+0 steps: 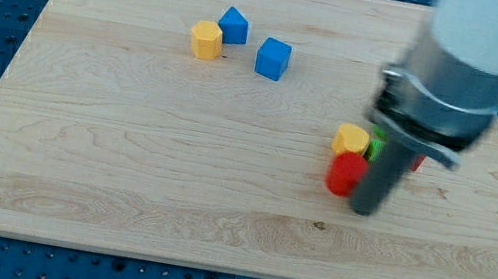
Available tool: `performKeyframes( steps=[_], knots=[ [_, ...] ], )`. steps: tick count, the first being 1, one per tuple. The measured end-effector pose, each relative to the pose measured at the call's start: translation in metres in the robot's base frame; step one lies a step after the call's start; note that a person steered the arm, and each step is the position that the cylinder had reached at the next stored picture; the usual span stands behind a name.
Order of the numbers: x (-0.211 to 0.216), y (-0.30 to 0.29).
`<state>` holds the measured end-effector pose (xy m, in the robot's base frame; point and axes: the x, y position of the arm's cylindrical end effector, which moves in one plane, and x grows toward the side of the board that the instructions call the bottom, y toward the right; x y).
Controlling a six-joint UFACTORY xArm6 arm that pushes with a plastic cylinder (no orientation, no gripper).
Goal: Push the green circle above the yellow heart
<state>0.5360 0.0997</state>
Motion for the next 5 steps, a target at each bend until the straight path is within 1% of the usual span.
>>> performKeyframes(
  steps=[1, 2, 3, 4, 5],
  knots=[
    [0.009, -0.024],
    [0.013, -0.078],
    [-0.015, -0.178],
    [-0.088, -0.144],
    [-0.105, -0.006]
  ],
)
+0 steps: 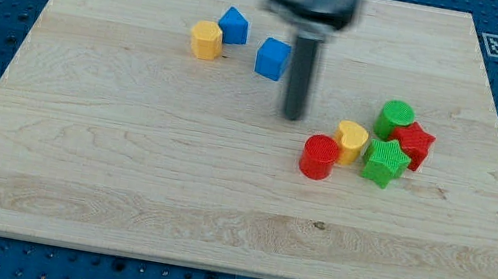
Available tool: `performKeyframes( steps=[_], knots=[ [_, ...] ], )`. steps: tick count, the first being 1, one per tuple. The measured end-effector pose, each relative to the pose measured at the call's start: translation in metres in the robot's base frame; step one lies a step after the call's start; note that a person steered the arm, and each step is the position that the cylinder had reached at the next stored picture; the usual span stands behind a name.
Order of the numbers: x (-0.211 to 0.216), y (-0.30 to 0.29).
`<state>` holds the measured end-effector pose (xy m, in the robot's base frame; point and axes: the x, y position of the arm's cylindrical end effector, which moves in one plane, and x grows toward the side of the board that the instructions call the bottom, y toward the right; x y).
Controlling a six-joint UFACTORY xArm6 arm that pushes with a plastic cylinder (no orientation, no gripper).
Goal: Push the green circle above the yellow heart
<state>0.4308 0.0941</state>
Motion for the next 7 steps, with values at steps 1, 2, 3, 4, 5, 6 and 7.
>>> performKeyframes(
  steps=[1, 2, 3, 4, 5, 6, 7],
  knots=[
    [-0.025, 0.101],
    [-0.101, 0.109],
    [-0.122, 0.168],
    [-0.065, 0.240],
    [-0.051, 0.161],
    [-0.051, 0.062],
    [-0.063, 0.059]
  ],
)
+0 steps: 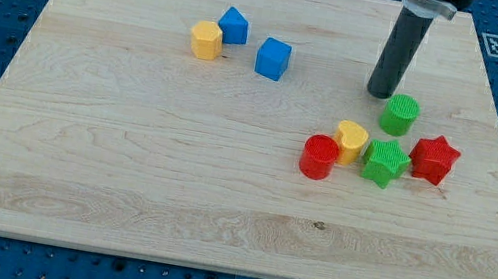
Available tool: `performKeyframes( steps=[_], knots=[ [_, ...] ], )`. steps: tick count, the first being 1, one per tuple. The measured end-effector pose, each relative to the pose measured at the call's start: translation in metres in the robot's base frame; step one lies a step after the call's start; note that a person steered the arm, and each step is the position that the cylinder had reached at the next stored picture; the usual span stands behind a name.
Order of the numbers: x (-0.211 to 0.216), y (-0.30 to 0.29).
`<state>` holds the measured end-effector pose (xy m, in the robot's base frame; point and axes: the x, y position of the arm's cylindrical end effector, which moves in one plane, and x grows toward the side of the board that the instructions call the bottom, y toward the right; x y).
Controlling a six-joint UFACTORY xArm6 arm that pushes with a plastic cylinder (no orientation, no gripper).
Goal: Push the green circle above the yellow heart
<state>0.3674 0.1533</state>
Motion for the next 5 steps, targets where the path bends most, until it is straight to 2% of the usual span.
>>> performKeyframes(
  steps=[1, 2, 3, 4, 5],
  knots=[
    [-0.027, 0.052],
    [0.005, 0.037],
    [0.028, -0.060],
    [0.025, -0.105],
    [-0.024, -0.055]
  ],
)
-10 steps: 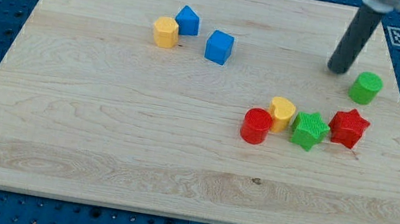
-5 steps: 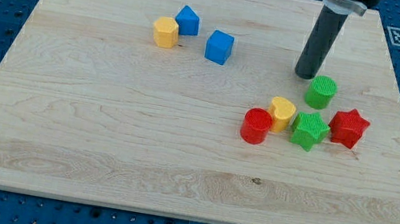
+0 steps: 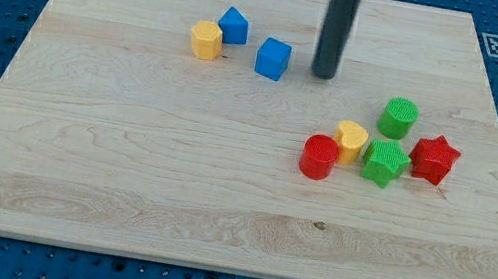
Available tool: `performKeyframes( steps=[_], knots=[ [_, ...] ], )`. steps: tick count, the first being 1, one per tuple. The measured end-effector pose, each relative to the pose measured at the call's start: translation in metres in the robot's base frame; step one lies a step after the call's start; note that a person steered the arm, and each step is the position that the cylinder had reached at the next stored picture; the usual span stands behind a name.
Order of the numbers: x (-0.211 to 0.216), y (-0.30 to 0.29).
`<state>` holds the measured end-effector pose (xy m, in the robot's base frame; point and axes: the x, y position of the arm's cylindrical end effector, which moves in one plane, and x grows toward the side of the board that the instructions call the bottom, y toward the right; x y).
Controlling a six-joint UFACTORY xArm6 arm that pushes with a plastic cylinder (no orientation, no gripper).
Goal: Push the green circle above the yellow heart
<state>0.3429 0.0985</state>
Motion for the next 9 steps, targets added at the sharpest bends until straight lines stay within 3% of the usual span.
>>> performKeyframes(
  steps=[1, 2, 3, 4, 5, 6, 7, 8, 9],
  knots=[
    [-0.006, 0.084],
    [0.033, 0.084],
    [0.064, 0.009],
    [0.062, -0.029],
    [0.024, 0.020],
    [0.026, 0.111],
    [0.067, 0.087],
    [0.086, 0.018],
    [0.057, 0.082]
  ],
)
